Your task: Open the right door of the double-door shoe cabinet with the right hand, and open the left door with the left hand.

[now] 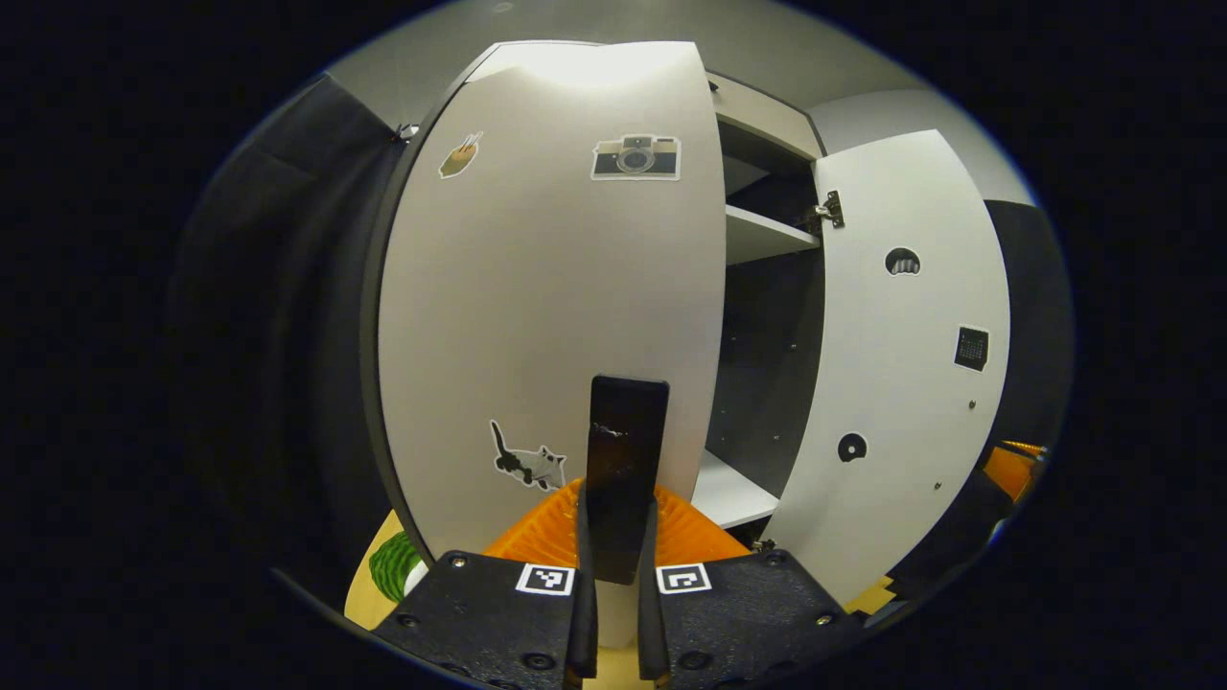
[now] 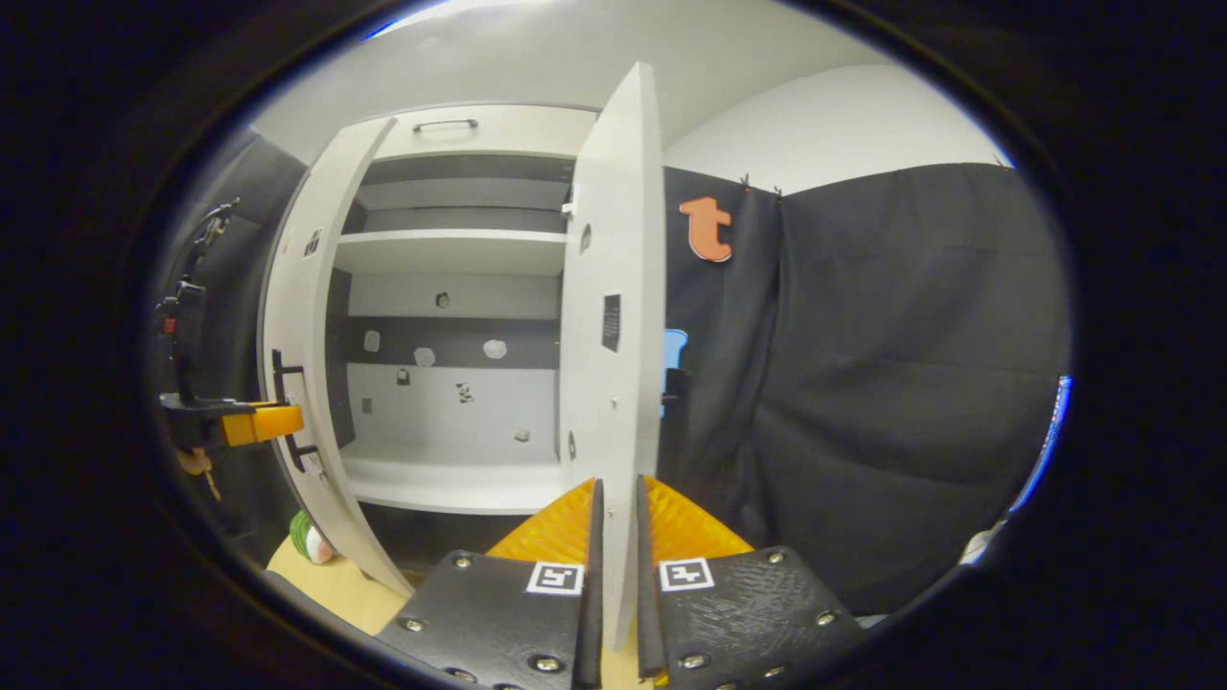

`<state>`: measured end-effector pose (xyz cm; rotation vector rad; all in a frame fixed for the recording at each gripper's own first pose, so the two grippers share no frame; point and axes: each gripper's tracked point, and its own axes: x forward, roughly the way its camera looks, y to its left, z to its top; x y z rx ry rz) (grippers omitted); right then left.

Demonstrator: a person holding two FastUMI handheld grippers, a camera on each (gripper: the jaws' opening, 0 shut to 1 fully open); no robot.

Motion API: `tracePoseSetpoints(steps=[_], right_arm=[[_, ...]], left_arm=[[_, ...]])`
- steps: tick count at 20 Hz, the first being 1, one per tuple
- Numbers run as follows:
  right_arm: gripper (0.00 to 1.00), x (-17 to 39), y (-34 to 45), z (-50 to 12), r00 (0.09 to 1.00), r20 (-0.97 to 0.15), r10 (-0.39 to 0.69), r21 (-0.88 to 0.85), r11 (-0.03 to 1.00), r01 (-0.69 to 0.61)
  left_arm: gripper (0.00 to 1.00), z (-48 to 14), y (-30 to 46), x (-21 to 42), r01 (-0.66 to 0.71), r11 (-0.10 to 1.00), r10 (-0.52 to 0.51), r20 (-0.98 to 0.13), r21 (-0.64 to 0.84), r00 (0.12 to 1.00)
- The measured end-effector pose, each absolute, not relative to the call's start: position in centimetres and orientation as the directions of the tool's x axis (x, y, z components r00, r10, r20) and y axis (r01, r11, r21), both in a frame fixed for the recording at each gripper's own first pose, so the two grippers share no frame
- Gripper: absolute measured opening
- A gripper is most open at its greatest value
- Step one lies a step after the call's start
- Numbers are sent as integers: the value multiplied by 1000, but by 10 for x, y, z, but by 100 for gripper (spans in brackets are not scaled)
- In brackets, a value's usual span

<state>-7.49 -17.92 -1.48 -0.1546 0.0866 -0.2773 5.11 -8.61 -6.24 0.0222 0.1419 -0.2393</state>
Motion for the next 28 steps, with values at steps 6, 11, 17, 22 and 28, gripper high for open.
tracePoseSetpoints(steps=[6,11,17,22,28], right_arm=[[15,-52,-148,-24,977,-86,-194,-158,971,179],[15,-40,-122,-34,987,-105,-125,-159,981,107],[15,-31,-98,-46,989,-134,-68,-157,986,47],[15,-27,-86,-56,988,-151,-37,-139,990,16],[15,-20,-69,-65,986,-168,9,-123,992,-30]], left_arm=[[17,-60,-68,30,230,973,-229,-147,-10,962],[17,-59,-52,13,212,977,-209,-154,0,966],[16,-55,-25,-6,159,987,-155,-158,10,975],[11,-52,6,-22,81,995,-70,-164,60,984],[4,-48,37,-33,33,998,-23,-172,58,985]])
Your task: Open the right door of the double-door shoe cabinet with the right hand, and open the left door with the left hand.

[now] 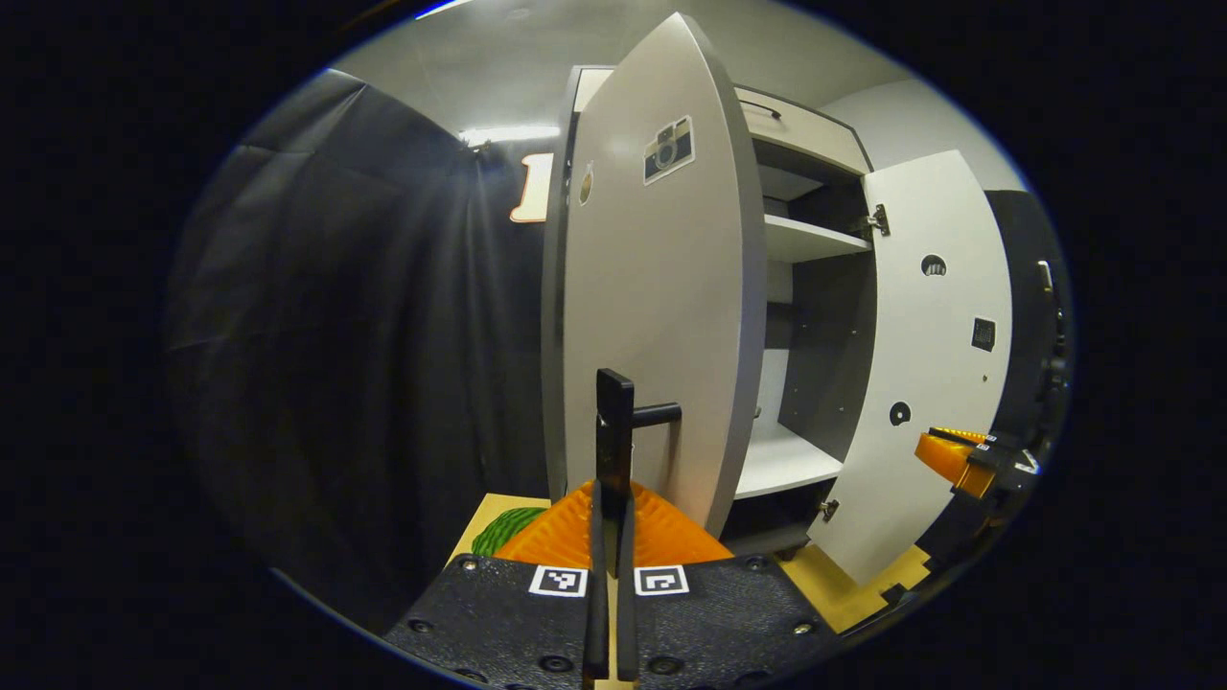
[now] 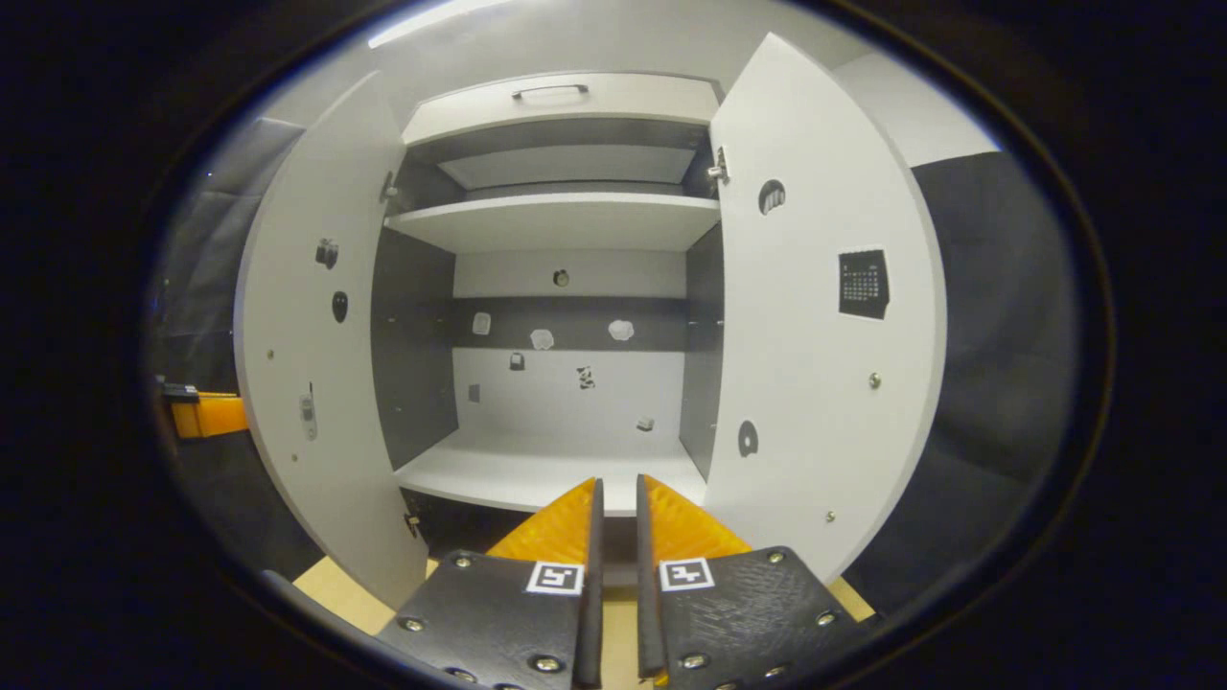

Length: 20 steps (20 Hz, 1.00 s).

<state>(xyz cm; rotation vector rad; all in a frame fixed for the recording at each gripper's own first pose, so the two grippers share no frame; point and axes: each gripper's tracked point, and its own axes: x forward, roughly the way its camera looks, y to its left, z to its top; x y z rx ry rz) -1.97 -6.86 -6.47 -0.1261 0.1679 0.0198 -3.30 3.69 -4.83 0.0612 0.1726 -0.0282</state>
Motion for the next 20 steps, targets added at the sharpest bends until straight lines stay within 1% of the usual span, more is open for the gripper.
tracePoseSetpoints(steps=[2,3,4,6,11,14,20], right_arm=[[15,-18,-63,-66,985,-171,25,-120,992,-46],[15,-16,-62,-66,985,-171,31,-121,991,-53],[15,-15,-61,-66,985,-170,36,-124,991,-57],[15,-13,-61,-66,984,-171,44,-122,990,-65],[15,-6,-57,-68,983,-174,60,-109,991,-80],[14,-4,-56,-70,982,-178,66,-109,990,-86],[15,-4,-55,-71,980,-185,74,-108,989,-96]], left_arm=[[3,-48,48,-34,9,997,4,-167,76,986],[5,-47,55,-34,-8,996,22,-164,85,986],[1,-46,61,-34,-28,996,42,-161,89,986],[0,-44,75,-34,-62,994,75,-153,85,985],[0,-43,96,-32,-104,990,117,-141,96,983],[0,-41,102,-32,-101,993,109,-133,62,985],[1,-43,105,-30,-85,994,93,-120,68,988]])
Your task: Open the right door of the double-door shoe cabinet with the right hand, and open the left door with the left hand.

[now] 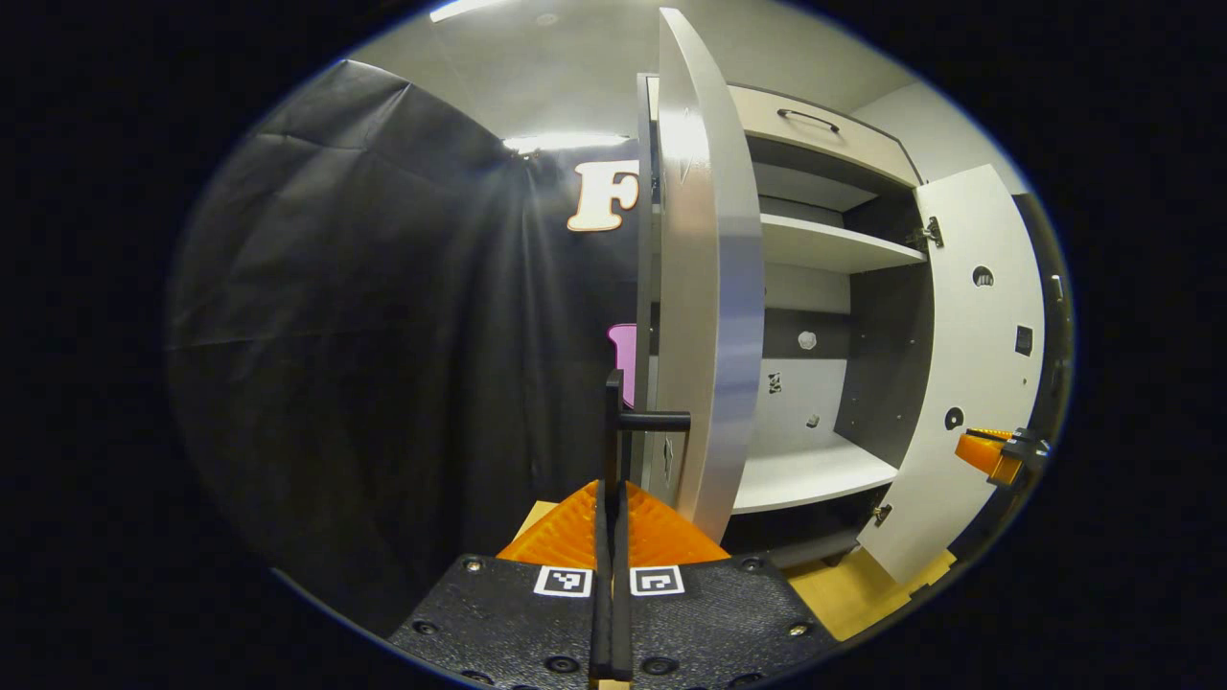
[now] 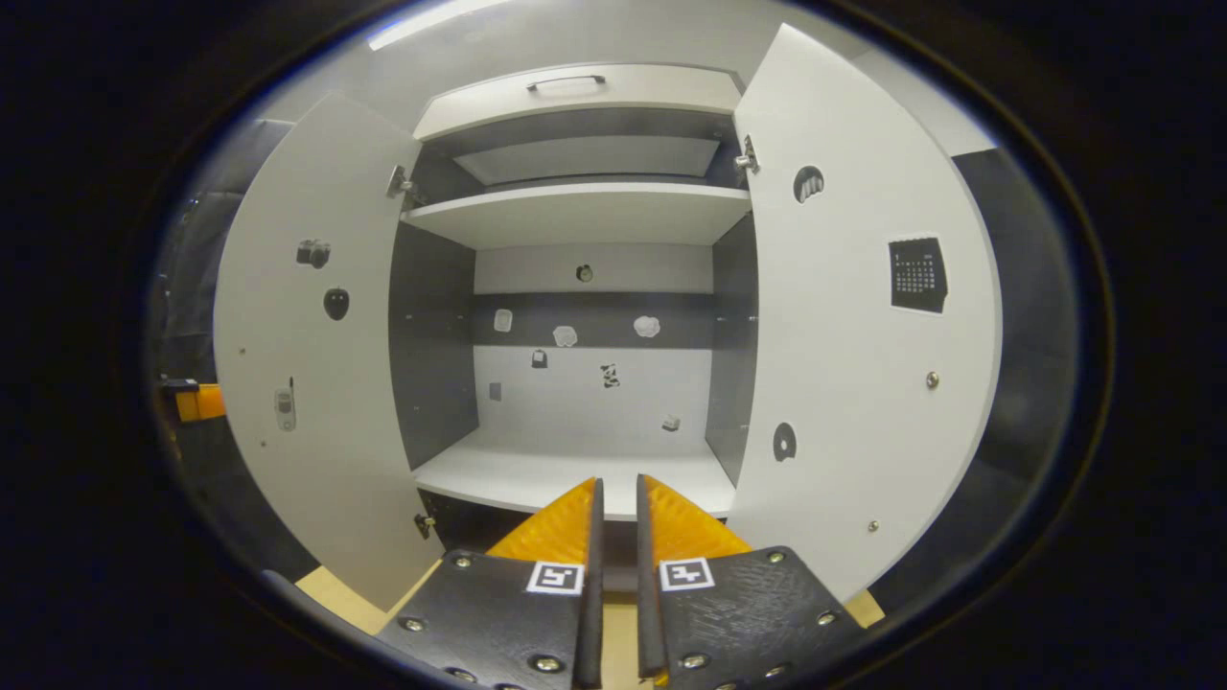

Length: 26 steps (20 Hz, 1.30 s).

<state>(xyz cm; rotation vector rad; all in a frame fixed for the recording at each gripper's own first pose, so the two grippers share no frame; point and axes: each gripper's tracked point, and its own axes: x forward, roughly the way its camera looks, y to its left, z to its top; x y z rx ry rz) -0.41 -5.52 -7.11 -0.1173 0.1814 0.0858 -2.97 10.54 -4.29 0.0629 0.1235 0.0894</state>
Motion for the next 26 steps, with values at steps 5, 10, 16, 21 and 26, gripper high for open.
tracePoseSetpoints(steps=[5,10,16,21,26], right_arm=[[15,-6,-52,-71,979,-185,87,-103,989,-108],[14,-7,-44,-72,975,-190,113,-100,986,-133],[15,-12,-36,-72,971,-193,140,-99,982,-162],[15,-21,-39,-67,972,-191,134,-90,984,-153],[15,-28,-54,-41,985,-143,93,-77,991,-105]], left_arm=[[8,-40,110,-38,-112,991,121,-123,76,985],[11,-23,115,-60,-156,984,164,-99,86,982],[5,21,89,-81,-125,991,126,-27,46,992],[6,31,45,-76,-26,999,26,2,44,1000],[7,18,-14,-54,115,993,-115,-18,33,993]])
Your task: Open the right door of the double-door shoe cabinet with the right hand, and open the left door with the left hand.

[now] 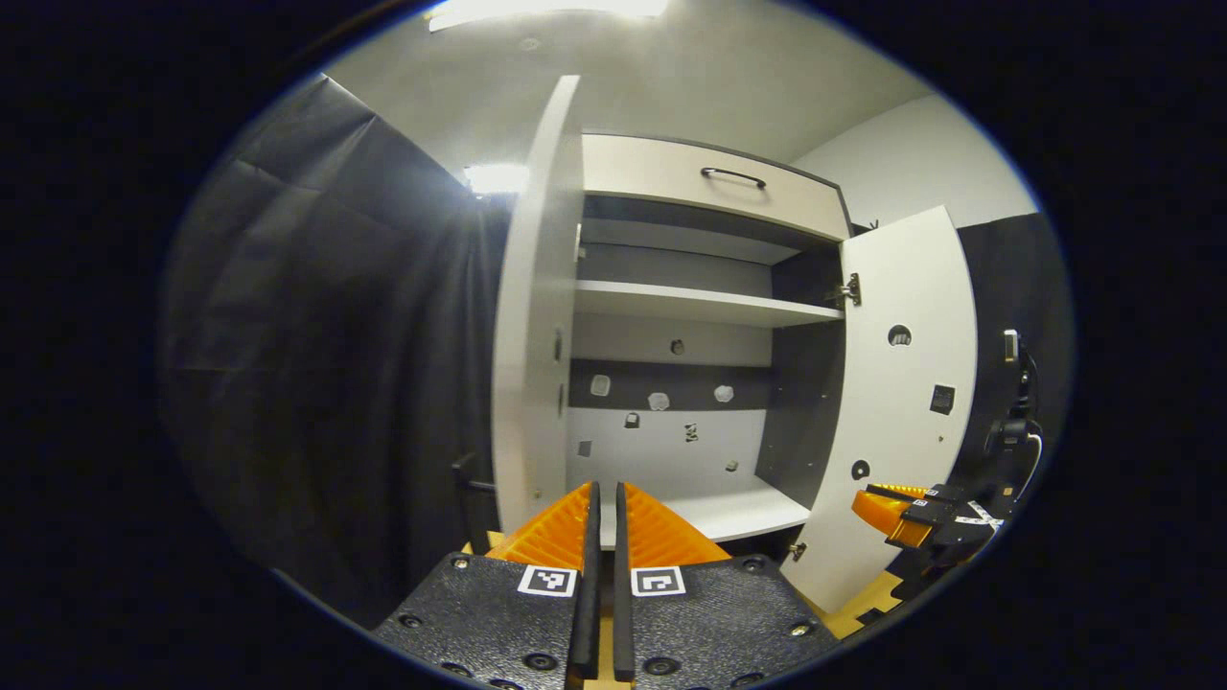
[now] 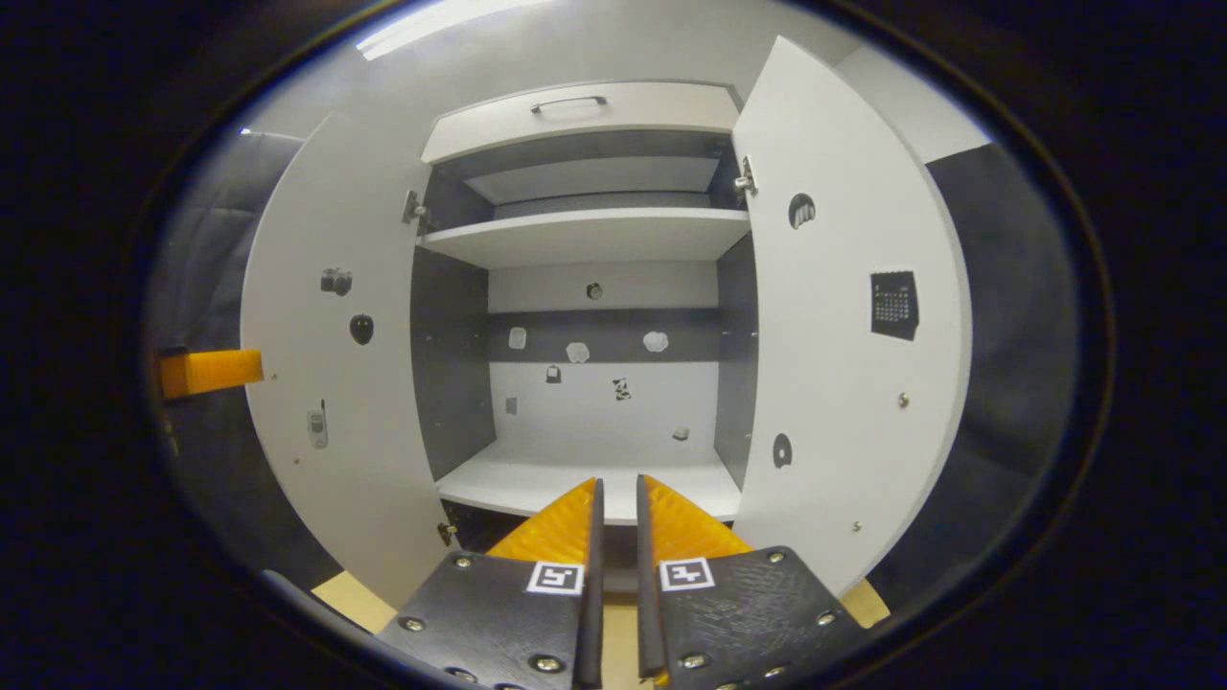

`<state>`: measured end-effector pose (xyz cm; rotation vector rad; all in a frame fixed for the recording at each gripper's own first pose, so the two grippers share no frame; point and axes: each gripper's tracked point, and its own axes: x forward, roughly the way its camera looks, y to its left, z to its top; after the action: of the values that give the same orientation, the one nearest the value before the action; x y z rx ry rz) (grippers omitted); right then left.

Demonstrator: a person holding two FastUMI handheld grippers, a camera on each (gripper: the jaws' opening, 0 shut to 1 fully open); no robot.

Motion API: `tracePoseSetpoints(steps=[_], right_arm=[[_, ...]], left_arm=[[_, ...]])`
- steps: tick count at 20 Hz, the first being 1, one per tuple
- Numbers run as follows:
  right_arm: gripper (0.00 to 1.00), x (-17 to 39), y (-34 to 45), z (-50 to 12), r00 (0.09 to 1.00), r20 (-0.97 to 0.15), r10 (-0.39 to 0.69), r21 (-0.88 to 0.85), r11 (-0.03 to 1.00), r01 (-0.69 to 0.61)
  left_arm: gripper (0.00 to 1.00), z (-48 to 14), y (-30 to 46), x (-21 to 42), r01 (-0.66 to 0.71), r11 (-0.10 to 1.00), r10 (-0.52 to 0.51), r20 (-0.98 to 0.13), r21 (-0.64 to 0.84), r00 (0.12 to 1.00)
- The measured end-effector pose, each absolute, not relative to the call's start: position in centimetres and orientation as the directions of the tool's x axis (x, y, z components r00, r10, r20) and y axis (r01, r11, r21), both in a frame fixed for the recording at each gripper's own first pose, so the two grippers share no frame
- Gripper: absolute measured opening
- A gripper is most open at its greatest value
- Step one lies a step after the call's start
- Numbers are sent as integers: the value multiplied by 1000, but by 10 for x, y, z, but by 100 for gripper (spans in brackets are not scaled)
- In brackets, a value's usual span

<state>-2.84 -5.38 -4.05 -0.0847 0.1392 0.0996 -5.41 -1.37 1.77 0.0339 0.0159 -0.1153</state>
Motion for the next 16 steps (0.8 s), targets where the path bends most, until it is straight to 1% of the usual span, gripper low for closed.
tracePoseSetpoints(steps=[2,5,10,16], right_arm=[[15,-33,-62,-31,990,-123,70,-73,994,-79],[15,-39,-72,-19,994,-100,38,-53,998,-44],[15,-43,-81,-6,997,-73,2,-50,999,-6],[16,-39,-80,2,999,-52,-5,-45,999,3]], left_arm=[[7,12,-32,-45,160,987,-159,-28,36,987],[7,8,-49,-34,198,980,-197,-36,37,980],[7,3,-67,-18,218,974,-216,-33,64,976],[7,-5,-73,-7,215,974,-212,-46,78,976]])
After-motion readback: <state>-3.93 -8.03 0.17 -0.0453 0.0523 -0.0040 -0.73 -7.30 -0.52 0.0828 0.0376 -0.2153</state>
